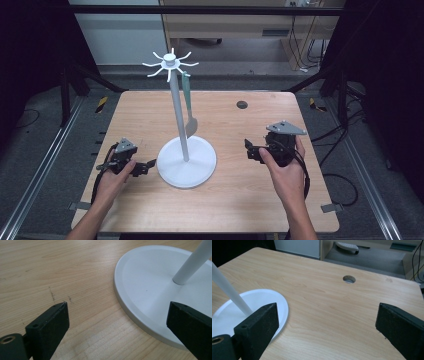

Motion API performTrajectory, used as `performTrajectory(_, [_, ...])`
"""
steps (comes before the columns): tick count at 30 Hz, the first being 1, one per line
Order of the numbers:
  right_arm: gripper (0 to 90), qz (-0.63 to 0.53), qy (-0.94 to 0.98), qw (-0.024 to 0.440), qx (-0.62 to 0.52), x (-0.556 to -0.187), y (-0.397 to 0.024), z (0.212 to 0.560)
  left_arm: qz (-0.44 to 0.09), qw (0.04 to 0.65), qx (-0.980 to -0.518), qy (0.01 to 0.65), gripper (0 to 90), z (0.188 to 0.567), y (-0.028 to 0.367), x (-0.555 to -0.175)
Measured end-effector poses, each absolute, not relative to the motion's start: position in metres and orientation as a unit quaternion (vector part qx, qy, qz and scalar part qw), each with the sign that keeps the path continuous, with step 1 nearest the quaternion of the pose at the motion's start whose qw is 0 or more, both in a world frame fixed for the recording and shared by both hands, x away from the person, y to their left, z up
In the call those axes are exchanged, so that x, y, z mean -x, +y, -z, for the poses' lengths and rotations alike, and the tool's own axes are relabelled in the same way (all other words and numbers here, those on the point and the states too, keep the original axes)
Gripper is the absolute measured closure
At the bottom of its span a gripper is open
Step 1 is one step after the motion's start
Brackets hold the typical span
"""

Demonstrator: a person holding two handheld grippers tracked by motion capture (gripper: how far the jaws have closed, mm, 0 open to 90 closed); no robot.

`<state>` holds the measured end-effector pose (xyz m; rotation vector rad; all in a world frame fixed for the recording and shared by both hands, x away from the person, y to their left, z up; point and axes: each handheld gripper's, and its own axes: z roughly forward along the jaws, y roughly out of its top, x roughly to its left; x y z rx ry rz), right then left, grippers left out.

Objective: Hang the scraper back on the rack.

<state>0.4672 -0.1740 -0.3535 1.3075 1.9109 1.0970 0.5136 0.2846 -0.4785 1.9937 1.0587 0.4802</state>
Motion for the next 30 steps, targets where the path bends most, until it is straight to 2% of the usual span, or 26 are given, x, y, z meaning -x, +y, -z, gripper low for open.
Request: performTrajectory(30, [8.3,-0.36,0.727,0.251,-0.529,-0.478,-0.185,0.456,-0.191,0.402,-0.792,0.419,4.1,0.479,0.285,-0.514])
